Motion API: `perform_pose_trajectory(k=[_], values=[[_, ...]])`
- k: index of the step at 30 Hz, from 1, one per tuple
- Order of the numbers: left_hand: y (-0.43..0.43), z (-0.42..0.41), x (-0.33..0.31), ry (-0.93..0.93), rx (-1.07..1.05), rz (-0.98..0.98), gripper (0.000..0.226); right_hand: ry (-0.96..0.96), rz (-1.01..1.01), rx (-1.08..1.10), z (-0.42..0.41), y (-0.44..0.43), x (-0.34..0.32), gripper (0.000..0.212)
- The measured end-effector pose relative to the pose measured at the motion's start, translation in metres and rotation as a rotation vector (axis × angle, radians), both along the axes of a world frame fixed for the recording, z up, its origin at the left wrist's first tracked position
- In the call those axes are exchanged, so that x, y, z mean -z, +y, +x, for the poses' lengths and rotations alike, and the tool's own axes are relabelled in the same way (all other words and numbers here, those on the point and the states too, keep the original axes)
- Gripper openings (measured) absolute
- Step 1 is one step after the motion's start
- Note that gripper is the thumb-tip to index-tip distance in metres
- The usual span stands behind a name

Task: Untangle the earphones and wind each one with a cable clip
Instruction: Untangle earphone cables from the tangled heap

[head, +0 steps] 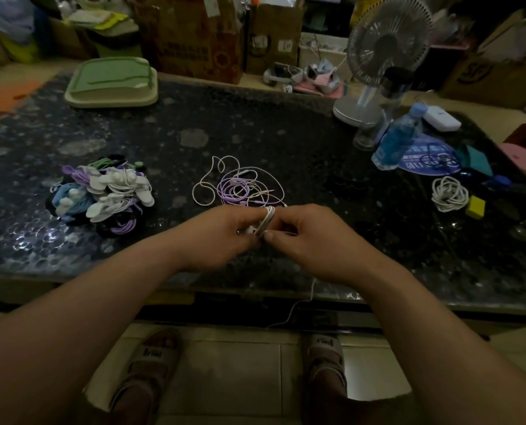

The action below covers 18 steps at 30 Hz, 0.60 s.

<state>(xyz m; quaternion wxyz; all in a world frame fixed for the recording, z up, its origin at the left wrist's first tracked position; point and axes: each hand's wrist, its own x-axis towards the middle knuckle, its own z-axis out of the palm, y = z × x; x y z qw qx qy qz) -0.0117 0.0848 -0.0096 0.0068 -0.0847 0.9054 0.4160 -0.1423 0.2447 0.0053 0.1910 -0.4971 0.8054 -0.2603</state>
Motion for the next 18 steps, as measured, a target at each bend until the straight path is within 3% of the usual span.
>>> perform_pose_trajectory(k=[4, 12, 18], values=[[0.004, -0.001, 0.005, -0.055, 0.07, 0.003, 0.024, -0.026, -0.056, 0.041, -0.002, -0.001, 0.002, 0.012], [0.009, -0.003, -0.005, -0.092, 0.053, 0.311, 0.037, -0.074, -0.178, 0.147, -0.015, 0.002, -0.002, 0.011], [0.007, -0.001, -0.003, -0.083, 0.134, 0.325, 0.03, -0.194, -0.188, 0.126, -0.018, 0.007, -0.007, 0.01]])
